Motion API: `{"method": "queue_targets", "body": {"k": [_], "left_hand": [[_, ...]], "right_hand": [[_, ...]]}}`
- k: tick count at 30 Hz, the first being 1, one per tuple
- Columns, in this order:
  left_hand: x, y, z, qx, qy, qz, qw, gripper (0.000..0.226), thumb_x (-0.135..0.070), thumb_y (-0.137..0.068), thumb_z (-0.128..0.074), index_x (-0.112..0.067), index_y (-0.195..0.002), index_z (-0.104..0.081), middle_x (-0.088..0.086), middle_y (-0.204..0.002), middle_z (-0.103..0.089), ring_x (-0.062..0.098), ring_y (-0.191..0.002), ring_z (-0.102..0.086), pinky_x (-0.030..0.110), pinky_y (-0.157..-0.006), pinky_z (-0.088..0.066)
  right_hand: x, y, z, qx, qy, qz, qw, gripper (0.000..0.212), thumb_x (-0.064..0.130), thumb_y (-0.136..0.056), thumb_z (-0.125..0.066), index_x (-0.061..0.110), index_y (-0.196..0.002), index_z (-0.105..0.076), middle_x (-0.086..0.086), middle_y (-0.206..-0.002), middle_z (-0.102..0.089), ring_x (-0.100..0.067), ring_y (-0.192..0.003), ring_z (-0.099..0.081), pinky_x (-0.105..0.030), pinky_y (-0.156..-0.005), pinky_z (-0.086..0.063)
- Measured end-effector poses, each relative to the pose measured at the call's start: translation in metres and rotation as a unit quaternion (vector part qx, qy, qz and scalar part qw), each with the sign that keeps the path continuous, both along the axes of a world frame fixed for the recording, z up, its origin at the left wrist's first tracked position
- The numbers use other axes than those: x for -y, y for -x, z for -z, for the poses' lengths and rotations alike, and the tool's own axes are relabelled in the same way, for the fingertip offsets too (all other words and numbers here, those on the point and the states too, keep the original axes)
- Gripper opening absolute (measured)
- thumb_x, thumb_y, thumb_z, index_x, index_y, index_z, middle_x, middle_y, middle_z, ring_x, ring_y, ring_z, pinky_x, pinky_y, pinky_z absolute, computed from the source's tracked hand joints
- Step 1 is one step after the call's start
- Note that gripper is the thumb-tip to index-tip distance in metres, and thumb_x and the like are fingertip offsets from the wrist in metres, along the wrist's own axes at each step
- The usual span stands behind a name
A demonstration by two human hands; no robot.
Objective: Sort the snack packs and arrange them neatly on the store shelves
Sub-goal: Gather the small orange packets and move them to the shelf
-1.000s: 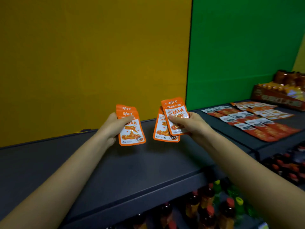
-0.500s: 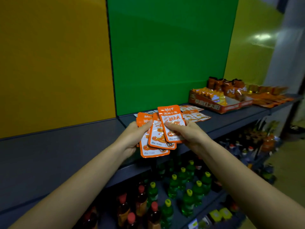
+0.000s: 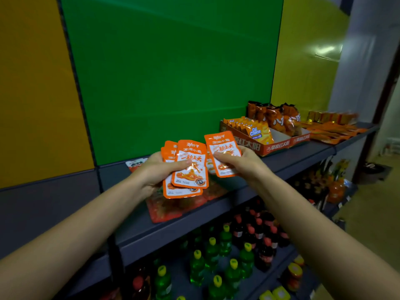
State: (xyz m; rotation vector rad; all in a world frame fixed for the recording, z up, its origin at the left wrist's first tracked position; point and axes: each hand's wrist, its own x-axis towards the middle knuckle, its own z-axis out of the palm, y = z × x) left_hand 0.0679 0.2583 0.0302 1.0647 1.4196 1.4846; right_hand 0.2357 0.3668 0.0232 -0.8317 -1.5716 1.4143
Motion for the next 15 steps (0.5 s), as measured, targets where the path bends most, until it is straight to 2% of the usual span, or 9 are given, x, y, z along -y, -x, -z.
{"method": "queue_targets", "body": {"k": [3, 5, 7, 11, 14, 15], "left_hand": [[-0.032, 0.008, -0.012, 0.013, -0.002, -0.023, 1.0, 0.006, -0.002, -0.081, -0.065, -0.008, -0.082, -0.065, 0.006, -0.076, -0.074, 0.015, -0.051, -0.069, 0.029, -0.052, -0.059], [-0.052, 0.011, -0.018, 0.009, -0.003, -0.035, 0.999, 0.006, -0.002, -0.082, -0.063, -0.007, -0.082, -0.064, 0.005, -0.064, -0.073, 0.013, -0.049, -0.068, 0.026, -0.048, -0.057], [-0.069, 0.011, -0.022, 0.0, 0.0, -0.045, 0.999, 0.006, -0.002, -0.084, -0.062, -0.008, -0.081, -0.063, 0.003, -0.057, -0.071, 0.012, -0.046, -0.067, 0.023, -0.044, -0.055], [-0.096, 0.007, -0.023, -0.009, 0.011, -0.059, 0.998, 0.004, -0.004, -0.082, -0.064, -0.008, -0.082, -0.063, 0.006, -0.068, -0.074, 0.014, -0.048, -0.068, 0.024, -0.044, -0.055], [-0.11, 0.003, -0.022, -0.024, 0.022, -0.075, 0.997, 0.006, -0.005, -0.081, -0.065, -0.01, -0.082, -0.062, 0.005, -0.062, -0.073, 0.014, -0.049, -0.068, 0.025, -0.046, -0.056], [-0.113, 0.001, -0.022, -0.029, 0.024, -0.083, 0.996, 0.006, -0.006, -0.081, -0.066, -0.01, -0.083, -0.062, 0.005, -0.062, -0.073, 0.014, -0.049, -0.068, 0.025, -0.047, -0.056]], "right_hand": [[-0.058, -0.016, -0.005, 0.022, -0.015, 0.044, 0.999, 0.027, 0.012, -0.086, -0.065, 0.002, -0.11, -0.06, -0.01, -0.092, -0.067, -0.002, -0.052, -0.063, -0.015, -0.055, -0.054], [-0.094, -0.027, -0.004, 0.059, -0.01, 0.056, 0.997, 0.017, 0.014, -0.091, -0.058, 0.005, -0.106, -0.058, -0.007, -0.082, -0.064, 0.004, -0.042, -0.06, -0.011, -0.047, -0.051], [-0.126, -0.035, 0.0, 0.104, 0.0, 0.058, 0.993, 0.022, 0.015, -0.093, -0.056, 0.003, -0.111, -0.059, -0.002, -0.077, -0.062, 0.003, -0.041, -0.059, -0.012, -0.046, -0.051], [-0.169, -0.037, 0.013, 0.169, -0.001, 0.024, 0.985, 0.025, 0.015, -0.091, -0.059, 0.002, -0.112, -0.06, -0.004, -0.083, -0.065, -0.008, -0.059, -0.065, -0.019, -0.062, -0.054], [-0.192, -0.027, 0.024, 0.205, -0.023, 0.027, 0.978, 0.027, 0.019, -0.09, -0.061, 0.001, -0.11, -0.063, -0.014, -0.107, -0.069, -0.023, -0.088, -0.067, -0.036, -0.09, -0.053], [-0.199, -0.024, 0.027, 0.215, -0.027, 0.026, 0.976, 0.028, 0.022, -0.089, -0.062, 0.003, -0.109, -0.064, -0.015, -0.111, -0.069, -0.026, -0.094, -0.067, -0.039, -0.094, -0.051]]}}
